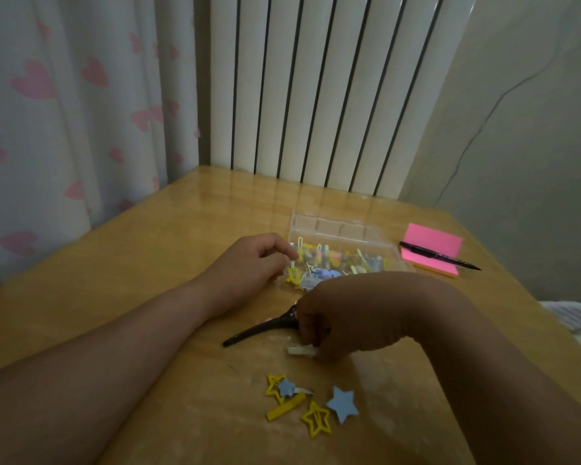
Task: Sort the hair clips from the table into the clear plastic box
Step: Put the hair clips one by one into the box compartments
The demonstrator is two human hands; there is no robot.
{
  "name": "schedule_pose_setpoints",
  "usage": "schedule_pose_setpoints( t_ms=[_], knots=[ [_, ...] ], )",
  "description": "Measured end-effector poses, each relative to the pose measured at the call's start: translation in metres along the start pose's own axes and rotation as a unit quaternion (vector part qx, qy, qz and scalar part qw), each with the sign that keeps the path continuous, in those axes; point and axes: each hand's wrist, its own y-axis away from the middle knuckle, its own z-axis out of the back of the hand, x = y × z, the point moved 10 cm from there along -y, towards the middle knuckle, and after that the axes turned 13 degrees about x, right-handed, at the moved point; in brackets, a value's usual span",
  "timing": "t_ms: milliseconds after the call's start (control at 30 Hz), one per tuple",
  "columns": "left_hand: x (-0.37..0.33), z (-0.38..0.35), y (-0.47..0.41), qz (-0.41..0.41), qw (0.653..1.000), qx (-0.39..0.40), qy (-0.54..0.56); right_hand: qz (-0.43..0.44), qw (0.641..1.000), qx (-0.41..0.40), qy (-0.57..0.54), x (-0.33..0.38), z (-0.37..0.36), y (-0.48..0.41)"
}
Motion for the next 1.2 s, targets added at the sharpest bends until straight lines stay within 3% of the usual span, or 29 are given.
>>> schedule_pose_setpoints(
  t_ms=[133, 200, 300, 367, 433, 633, 833, 1033, 1133, 1200],
  knots=[
    [-0.002, 0.0, 0.001, -0.002, 1.0, -0.002, -0.001, 0.024, 0.998, -0.041, -0.035, -0.003, 0.015, 0.016],
    [-0.002, 0.0, 0.0, 0.0, 1.0, 0.001, -0.004, 0.044, 0.988, -0.128, -0.081, -0.017, 0.039, 0.038],
    [-0.001, 0.0, 0.0, 0.003, 1.0, 0.0, -0.006, 0.044, 0.94, -0.28, -0.188, -0.063, 0.068, 0.071],
    [0.0, 0.0, 0.0, 0.007, 1.0, -0.002, -0.011, 0.012, 0.916, -0.32, -0.24, -0.092, 0.067, 0.077],
    [-0.001, 0.0, 0.0, 0.01, 1.0, -0.003, -0.017, -0.027, 0.926, -0.306, -0.219, -0.105, 0.061, 0.072],
    [-0.001, 0.0, 0.001, 0.005, 1.0, 0.002, -0.016, -0.049, 0.98, -0.142, -0.128, -0.067, 0.037, 0.04],
    [-0.001, 0.001, 0.001, 0.008, 1.0, -0.001, -0.017, -0.164, 0.985, -0.056, -0.021, -0.063, 0.015, 0.016],
    [-0.002, 0.001, 0.002, 0.006, 1.0, 0.0, -0.011, -0.127, 0.989, -0.069, 0.016, -0.047, 0.017, 0.012],
    [-0.001, 0.0, 0.001, 0.007, 1.0, 0.0, -0.006, -0.055, 0.98, -0.167, -0.097, -0.062, 0.036, 0.033],
    [-0.001, 0.0, 0.0, 0.008, 1.0, -0.001, -0.003, -0.016, 0.938, -0.283, -0.2, -0.087, 0.056, 0.056]
  ],
)
